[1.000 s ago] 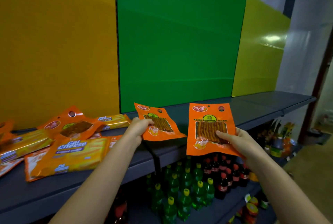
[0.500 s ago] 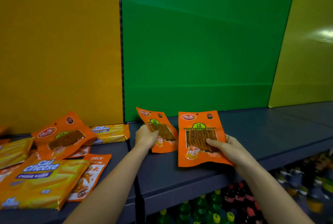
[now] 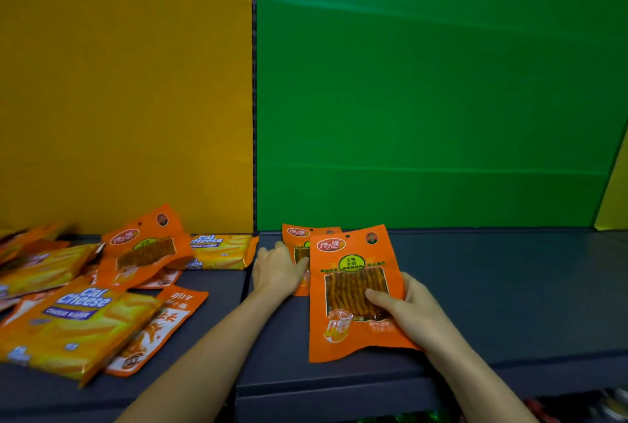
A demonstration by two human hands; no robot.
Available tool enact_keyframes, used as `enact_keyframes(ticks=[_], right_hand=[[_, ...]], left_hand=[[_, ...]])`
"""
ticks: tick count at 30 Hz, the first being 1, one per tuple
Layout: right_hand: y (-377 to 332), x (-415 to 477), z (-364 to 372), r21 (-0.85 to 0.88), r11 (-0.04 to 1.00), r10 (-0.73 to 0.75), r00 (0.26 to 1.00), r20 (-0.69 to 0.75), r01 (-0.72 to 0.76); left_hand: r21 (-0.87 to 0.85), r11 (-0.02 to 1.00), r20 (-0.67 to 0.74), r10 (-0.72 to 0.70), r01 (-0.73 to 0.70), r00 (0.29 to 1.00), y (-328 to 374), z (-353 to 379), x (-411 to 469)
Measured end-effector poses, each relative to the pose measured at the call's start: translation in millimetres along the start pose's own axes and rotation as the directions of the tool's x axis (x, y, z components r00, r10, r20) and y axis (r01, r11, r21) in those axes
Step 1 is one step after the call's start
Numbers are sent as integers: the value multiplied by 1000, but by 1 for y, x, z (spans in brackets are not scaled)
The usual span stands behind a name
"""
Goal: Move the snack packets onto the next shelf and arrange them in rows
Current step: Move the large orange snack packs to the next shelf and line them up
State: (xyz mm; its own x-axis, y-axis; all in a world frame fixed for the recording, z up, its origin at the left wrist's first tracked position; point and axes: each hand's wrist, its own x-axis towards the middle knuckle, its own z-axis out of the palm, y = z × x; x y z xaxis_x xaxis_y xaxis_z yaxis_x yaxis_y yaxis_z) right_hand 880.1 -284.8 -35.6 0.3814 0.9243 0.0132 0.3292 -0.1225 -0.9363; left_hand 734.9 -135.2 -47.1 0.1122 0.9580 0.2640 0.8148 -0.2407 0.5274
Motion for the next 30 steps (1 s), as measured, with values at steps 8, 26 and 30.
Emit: enact_keyframes(ticks=[8,26,30], right_hand=[[-4,1,18,-21,998,-59,997,49,60],[-45,-15,22,-820,538,-361,932,-13,197],[-79,-10,70,-726,570,-450,885,116,385]], left_hand=[[228,956,-119,217,-186,969,-16,-43,-21],[355,935,-357,122,14,926,-122,-139,-77],[328,944,-385,89,46,918,-158,-165,-80]])
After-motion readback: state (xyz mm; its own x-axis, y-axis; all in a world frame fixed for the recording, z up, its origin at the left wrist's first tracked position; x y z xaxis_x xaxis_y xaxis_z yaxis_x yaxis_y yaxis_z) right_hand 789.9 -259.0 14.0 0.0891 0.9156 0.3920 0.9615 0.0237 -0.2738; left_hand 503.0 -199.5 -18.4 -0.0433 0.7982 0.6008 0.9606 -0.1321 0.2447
